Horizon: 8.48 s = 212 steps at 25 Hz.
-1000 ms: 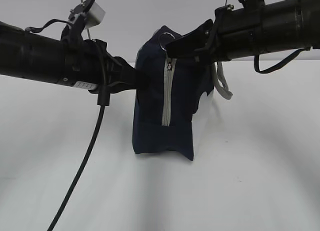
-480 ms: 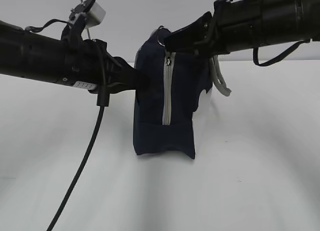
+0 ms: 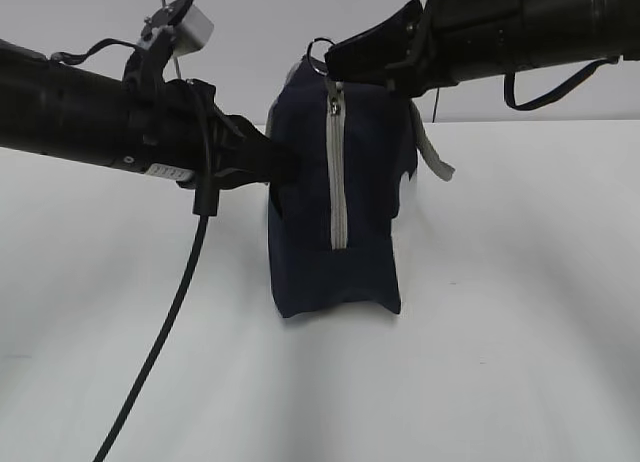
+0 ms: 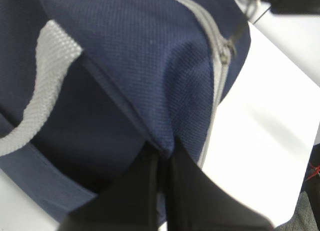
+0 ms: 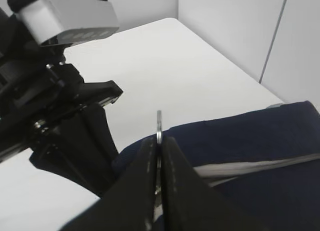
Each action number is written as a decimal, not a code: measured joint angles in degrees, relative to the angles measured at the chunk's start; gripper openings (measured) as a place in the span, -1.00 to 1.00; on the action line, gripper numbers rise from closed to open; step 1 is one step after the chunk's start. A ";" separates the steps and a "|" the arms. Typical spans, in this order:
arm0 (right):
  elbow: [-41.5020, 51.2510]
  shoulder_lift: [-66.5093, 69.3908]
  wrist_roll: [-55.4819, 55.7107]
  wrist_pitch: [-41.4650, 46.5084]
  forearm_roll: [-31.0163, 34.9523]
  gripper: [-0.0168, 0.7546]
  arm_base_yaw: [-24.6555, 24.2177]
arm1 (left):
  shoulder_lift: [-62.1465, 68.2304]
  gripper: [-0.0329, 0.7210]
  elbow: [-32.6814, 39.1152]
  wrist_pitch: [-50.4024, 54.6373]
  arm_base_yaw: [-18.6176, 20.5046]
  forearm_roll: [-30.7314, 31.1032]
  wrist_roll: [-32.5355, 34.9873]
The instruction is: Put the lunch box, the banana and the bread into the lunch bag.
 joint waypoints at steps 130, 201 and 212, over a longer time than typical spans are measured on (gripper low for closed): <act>-51.48 39.90 -5.38 24.18 -10.82 -0.96 -11.04 | 11.79 0.42 -20.99 5.63 9.24 4.12 -31.96; -51.61 50.19 -18.72 18.72 1.31 -0.96 -13.01 | 19.13 -0.85 -28.39 8.27 7.00 10.52 -34.27; -51.61 50.36 -4.20 19.41 -2.16 -0.96 -13.01 | 19.13 -0.85 -28.39 8.50 7.00 9.27 -34.13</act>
